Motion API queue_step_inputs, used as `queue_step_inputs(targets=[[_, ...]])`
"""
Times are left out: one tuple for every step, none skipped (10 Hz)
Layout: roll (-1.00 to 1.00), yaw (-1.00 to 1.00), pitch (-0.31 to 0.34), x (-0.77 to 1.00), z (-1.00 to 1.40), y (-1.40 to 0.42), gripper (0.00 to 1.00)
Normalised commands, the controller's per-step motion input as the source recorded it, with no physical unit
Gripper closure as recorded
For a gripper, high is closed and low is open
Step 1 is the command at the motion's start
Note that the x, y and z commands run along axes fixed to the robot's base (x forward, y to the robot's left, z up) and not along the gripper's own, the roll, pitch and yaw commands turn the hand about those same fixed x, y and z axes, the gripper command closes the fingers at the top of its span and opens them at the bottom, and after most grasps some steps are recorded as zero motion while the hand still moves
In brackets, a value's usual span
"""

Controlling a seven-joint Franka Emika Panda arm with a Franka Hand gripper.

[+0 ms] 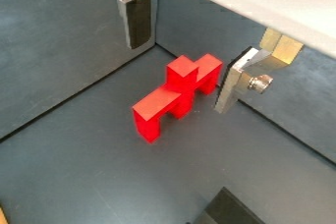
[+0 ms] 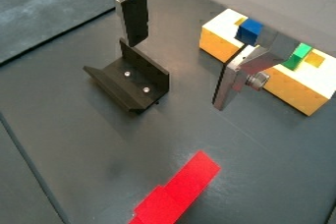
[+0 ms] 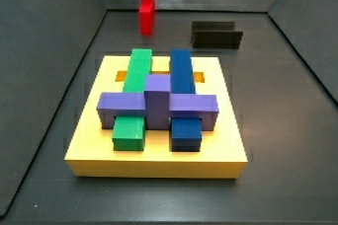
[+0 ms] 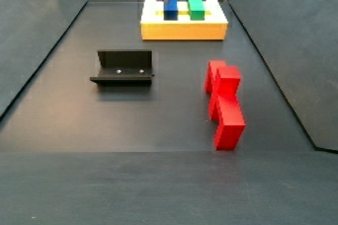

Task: Pick up the red object. Move up. Move to above the board. Insert the red object.
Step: Pick up the red object.

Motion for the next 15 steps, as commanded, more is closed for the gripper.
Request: queue_step_inputs(targets=[[0.00,0.00,0.000,0.00,-0.03,0.01,0.00],[0.00,0.00,-0.026,0.00,-0.25,0.06,0.00],[-0.02,-0.10,-0.064,0.00,-0.43,0.10,0.00],[-0.03,-0.31,-0.040,-0.10,-0.47,0.28,0.00],[-0.07,-0.45,-0.029,-0.25,-0.39,0.44,0.00],[-0.02,-0.60,0.000,-0.21,-0.26,0.34,0.00],[0.00,-0.84,0.000,-0.13,-0.18,0.13,0.00],[0.00,-1.00,0.000,-0.07,-0.07,0.00,0.00],[0.00,-1.00,0.000,-0.04,-0.02,0.00,0.00],[0.00,-1.00,-0.001,-0.03,0.00,0.00,0.00],[0.00,-1.00,0.000,-0.07,-0.05,0.00,0.00],[0.00,-0.98,0.000,-0.08,-0.05,0.00,0.00],[0.00,-0.97,0.000,-0.09,-0.04,0.01,0.00],[0.00,-0.93,0.000,-0.07,-0.01,0.04,0.00],[0.00,-0.91,0.000,-0.07,0.00,0.06,0.00]])
